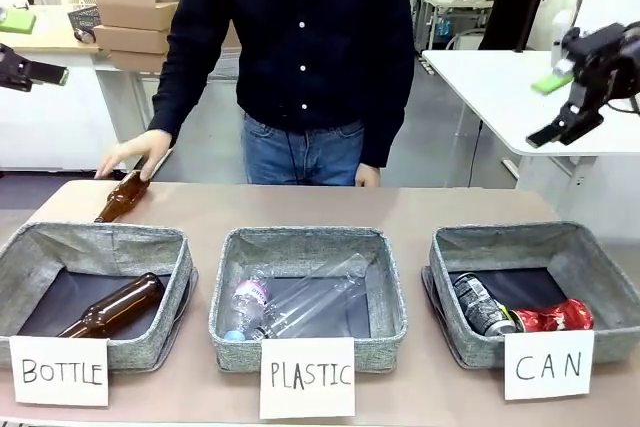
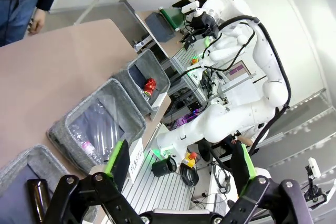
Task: Sort the can waste into the basket.
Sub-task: Pick up the can waste from the table and place it in the right Fabric basket.
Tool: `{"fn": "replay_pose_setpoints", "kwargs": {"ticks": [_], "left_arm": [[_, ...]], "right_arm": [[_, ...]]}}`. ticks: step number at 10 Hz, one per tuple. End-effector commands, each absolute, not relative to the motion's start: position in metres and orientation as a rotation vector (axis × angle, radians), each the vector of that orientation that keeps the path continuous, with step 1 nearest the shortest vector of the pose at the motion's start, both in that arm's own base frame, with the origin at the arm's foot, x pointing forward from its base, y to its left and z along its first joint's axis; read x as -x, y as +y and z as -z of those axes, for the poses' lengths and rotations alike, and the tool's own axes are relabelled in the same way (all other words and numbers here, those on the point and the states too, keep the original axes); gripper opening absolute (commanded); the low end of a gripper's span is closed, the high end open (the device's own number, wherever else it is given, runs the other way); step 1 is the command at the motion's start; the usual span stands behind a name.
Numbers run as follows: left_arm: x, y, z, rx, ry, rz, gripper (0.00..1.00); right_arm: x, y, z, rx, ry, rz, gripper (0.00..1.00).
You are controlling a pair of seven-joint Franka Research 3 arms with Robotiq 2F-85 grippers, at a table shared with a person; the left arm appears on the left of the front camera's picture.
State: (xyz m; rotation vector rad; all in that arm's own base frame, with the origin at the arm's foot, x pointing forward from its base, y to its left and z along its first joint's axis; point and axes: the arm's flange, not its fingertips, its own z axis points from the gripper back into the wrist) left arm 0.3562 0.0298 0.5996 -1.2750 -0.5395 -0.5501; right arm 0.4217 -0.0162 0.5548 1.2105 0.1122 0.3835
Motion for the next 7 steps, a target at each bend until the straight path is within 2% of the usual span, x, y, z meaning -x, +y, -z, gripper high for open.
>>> {"fn": "replay_pose_setpoints", "kwargs": {"ticks": [1, 2, 3, 7], "left_arm": [[-0.354, 0.030, -0.601, 1.285, -0.546, 0.564, 1.00], [-0.354, 0.030, -0.601, 1.285, -0.546, 0.564, 1.00], [-0.354, 0.030, -0.601, 1.285, -0.546, 0.564, 1.00], [-0.354, 0.030, -0.601, 1.285, -0.546, 0.564, 1.00]], "right_arm": [[-0.438, -0.032, -0.545, -2.165, -0.125, 0.105, 1.00], [-0.437, -0.034, -0.541, -2.149, -0.307, 0.165, 1.00], [-0.429, -0.023, -0.554, -1.371, 0.105, -0.348, 1.00], [-0.429, -0.023, -0.554, -1.371, 0.105, -0.348, 1.00]]}}
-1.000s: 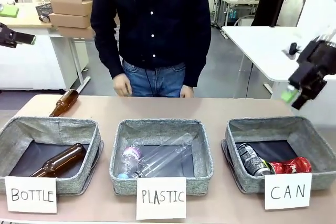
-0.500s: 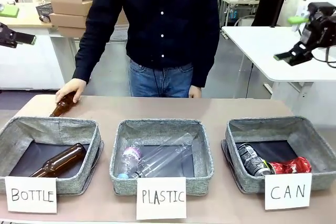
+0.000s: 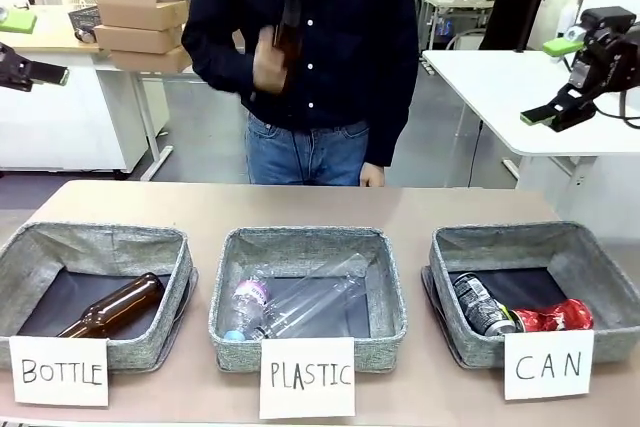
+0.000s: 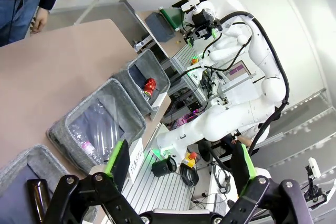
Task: Sort the can waste into the basket.
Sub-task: Pick up the can waste from the table and place it in the right Fabric basket.
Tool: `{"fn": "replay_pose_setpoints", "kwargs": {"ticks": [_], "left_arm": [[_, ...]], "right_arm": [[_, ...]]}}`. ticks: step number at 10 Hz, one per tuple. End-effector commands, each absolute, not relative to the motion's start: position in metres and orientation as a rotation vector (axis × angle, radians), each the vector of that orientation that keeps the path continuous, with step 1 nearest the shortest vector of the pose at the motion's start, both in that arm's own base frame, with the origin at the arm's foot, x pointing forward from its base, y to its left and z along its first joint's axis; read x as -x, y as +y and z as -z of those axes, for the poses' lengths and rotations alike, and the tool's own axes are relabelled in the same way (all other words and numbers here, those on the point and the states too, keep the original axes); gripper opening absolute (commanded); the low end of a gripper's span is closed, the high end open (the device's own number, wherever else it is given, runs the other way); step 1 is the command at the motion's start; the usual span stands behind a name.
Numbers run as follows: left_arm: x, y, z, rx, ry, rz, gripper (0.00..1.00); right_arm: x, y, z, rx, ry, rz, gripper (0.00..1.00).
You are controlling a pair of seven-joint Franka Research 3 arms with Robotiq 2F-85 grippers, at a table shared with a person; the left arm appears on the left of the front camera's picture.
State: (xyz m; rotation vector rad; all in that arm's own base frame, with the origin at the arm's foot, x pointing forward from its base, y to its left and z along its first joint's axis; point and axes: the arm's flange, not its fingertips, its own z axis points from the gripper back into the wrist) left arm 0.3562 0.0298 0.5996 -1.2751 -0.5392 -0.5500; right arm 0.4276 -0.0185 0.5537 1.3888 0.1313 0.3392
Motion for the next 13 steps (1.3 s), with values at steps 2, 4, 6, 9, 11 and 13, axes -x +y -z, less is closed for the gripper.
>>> {"fn": "replay_pose_setpoints", "kwargs": {"ticks": [2, 4, 6, 9, 11, 13], "left_arm": [[-0.3540, 0.0300, -0.6010, 1.285, -0.546, 0.564, 1.00], [-0.3540, 0.0300, -0.6010, 1.285, -0.546, 0.564, 1.00], [-0.3540, 0.0300, -0.6010, 1.285, -0.546, 0.564, 1.00], [-0.3540, 0.0300, -0.6010, 1.285, -0.546, 0.564, 1.00], [-0.3540, 0.0300, -0.6010, 1.285, -0.546, 0.564, 1.00], [-0.3540, 0.0300, -0.6010, 1.285, -0.546, 0.564, 1.00]], "right_arm": [[-0.4287, -0.0228, -0.5536, -1.371, 0.105, -0.348, 1.00], [-0.4287, -0.0228, -0.5536, -1.371, 0.105, -0.348, 1.00], [-0.4287, -0.0228, -0.5536, -1.371, 0.105, -0.348, 1.00], [-0.4287, -0.0228, -0.5536, -1.371, 0.105, -0.348, 1.00], [-0.4287, -0.0228, -0.5536, -1.371, 0.105, -0.348, 1.00], [-0.4287, -0.0228, -0.5536, -1.371, 0.105, -0.348, 1.00]]}}
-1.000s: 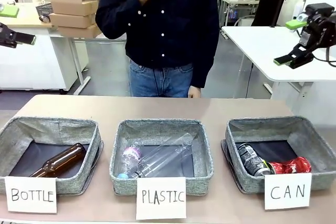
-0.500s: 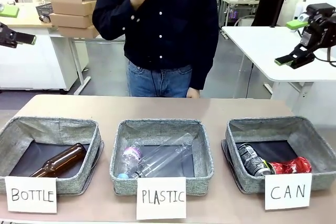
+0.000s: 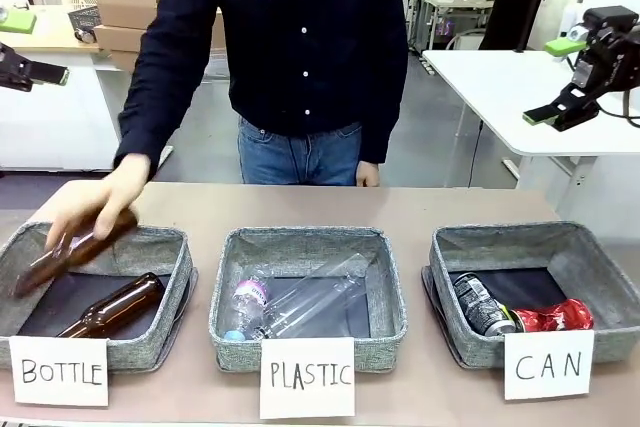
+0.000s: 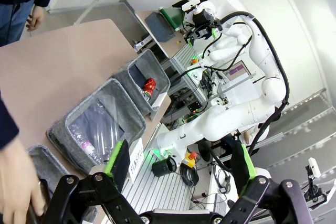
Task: Sort the can waste into the basket.
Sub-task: Pick up the can waste from the table and place it in the right Fabric basket.
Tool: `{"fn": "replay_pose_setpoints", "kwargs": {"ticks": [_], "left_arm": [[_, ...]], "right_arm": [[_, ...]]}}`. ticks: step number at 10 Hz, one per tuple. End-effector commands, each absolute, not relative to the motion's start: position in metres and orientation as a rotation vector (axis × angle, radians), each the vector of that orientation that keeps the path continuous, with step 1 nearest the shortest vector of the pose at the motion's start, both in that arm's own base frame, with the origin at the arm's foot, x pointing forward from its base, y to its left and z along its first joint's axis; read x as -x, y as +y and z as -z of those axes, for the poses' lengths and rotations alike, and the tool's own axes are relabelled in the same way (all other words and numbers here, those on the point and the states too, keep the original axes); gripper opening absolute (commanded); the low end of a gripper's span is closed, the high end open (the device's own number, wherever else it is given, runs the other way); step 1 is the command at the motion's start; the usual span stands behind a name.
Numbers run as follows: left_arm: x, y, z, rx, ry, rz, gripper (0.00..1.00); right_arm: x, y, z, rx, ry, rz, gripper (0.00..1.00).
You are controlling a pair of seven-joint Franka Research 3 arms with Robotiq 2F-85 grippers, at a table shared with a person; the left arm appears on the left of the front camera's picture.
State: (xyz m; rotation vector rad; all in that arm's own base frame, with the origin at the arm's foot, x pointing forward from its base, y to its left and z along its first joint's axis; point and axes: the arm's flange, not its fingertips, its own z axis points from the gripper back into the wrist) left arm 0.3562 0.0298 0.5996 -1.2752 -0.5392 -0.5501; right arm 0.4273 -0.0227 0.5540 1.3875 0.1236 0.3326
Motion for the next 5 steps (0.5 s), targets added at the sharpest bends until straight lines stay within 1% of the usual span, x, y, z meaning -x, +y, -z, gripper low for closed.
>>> {"fn": "replay_pose_setpoints", "kwargs": {"ticks": [1, 5], "left_arm": [[-0.3540, 0.0300, -0.6010, 1.285, -0.546, 0.564, 1.00], [-0.3540, 0.0300, -0.6010, 1.285, -0.546, 0.564, 1.00]], "right_arm": [[-0.4287, -0.0228, -0.5536, -1.371, 0.105, -0.348, 1.00], [-0.4287, -0.0228, -0.5536, -1.371, 0.105, -0.348, 1.00]]}}
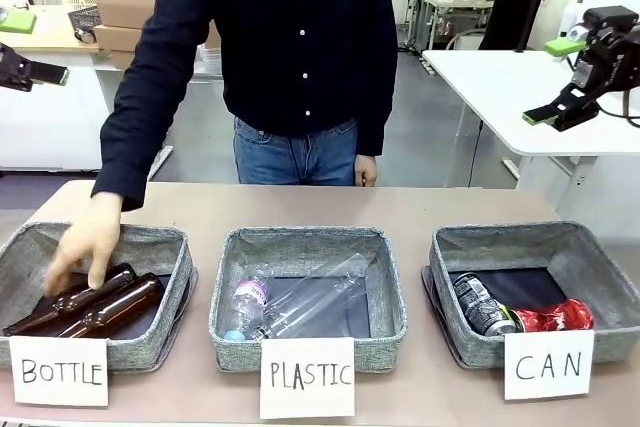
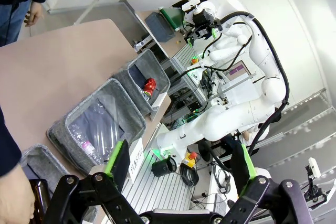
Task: Sort the can waste into the basket.
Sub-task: Pick up the can waste from the table and place it in the right Fabric basket.
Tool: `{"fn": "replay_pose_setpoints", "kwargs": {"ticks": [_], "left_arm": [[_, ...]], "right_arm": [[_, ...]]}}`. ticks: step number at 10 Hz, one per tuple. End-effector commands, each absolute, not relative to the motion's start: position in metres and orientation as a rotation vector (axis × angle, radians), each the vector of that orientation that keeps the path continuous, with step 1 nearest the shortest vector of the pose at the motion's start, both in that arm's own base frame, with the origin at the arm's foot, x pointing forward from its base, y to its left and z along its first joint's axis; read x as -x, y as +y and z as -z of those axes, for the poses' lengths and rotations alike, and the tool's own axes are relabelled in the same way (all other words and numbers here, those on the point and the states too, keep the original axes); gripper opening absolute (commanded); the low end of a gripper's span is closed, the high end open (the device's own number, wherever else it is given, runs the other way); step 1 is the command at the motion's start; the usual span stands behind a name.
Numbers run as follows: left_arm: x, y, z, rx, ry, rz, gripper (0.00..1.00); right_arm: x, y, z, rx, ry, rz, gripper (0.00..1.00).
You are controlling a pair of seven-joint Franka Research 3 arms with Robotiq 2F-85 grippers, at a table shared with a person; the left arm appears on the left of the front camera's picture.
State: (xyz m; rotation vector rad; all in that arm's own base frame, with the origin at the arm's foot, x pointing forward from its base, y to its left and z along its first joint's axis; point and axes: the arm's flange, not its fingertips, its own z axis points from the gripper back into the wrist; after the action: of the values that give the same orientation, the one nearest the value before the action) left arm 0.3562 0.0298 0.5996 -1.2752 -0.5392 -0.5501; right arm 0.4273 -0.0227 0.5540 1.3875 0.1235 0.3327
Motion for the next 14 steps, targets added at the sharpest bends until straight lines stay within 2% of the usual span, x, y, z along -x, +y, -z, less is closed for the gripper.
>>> {"fn": "replay_pose_setpoints", "kwargs": {"ticks": [1, 14], "left_arm": [[-0.3540, 0.0300, -0.6010, 1.285, -0.546, 0.564, 1.00], [-0.3540, 0.0300, -0.6010, 1.285, -0.546, 0.564, 1.00]], "right_arm": [[-0.4287, -0.0228, -0.5536, -1.371, 0.105, -0.348, 1.00], [-0.4287, -0.0228, -0.5536, -1.371, 0.105, -0.348, 1.00]]}}
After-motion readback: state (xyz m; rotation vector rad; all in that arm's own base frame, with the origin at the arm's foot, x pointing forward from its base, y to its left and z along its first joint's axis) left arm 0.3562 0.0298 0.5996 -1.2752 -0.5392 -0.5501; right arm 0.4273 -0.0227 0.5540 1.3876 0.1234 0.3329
